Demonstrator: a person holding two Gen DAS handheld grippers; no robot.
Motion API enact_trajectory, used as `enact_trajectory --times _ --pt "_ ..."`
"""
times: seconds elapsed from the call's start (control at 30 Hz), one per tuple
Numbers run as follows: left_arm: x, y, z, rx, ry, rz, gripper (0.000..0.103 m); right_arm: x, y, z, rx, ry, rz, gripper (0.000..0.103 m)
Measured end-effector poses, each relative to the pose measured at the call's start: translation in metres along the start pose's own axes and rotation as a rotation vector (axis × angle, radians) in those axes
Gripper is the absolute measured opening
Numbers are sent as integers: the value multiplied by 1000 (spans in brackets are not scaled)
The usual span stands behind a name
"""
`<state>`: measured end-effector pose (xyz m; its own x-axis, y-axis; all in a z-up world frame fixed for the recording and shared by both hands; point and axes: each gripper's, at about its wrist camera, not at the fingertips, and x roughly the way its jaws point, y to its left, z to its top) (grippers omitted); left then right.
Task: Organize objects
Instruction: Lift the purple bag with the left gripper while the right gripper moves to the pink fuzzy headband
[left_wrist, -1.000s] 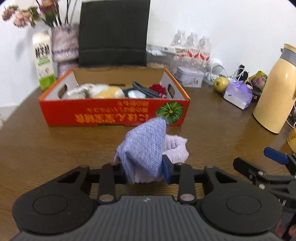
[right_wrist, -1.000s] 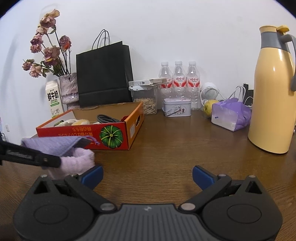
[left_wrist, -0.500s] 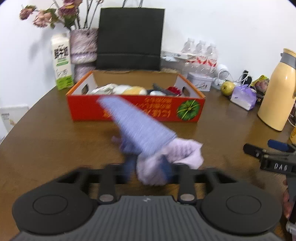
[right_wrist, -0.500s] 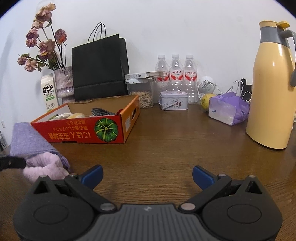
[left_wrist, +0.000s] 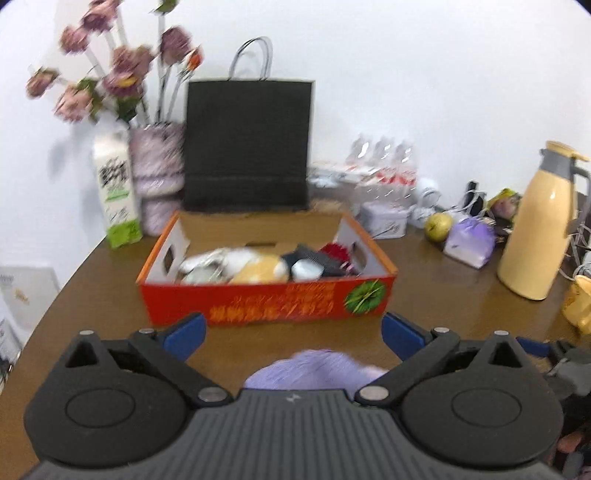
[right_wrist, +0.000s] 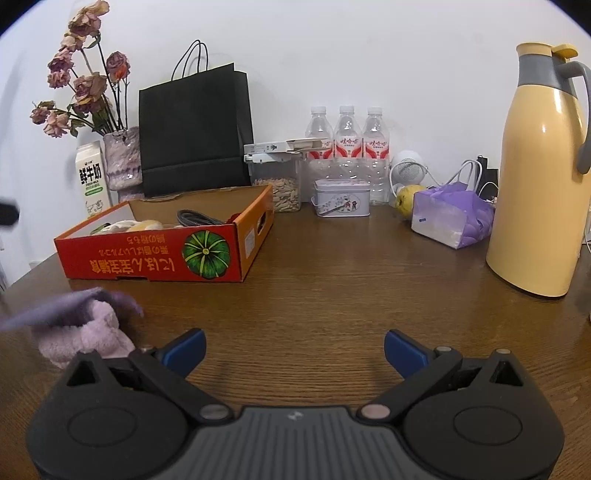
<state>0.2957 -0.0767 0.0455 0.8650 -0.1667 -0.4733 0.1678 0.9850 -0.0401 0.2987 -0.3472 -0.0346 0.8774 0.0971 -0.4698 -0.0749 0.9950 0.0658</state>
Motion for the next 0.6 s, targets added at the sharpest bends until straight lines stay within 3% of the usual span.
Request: enact_trajectory --times 0.13,0.27,0.47,0.6 --pt "22 -19 7 40 105 17 103 0 1 0 -5 2 7 103" --pt "59 -25 -5 -16 248 58 103 -1 0 1 -3 -5 15 103" --pt "95 4 -29 -236 417 66 103 -4 -1 1 4 -13 37 103" --pt "98 23 -44 -396 425 24 100 -4 -2 2 12 -18 47 103"
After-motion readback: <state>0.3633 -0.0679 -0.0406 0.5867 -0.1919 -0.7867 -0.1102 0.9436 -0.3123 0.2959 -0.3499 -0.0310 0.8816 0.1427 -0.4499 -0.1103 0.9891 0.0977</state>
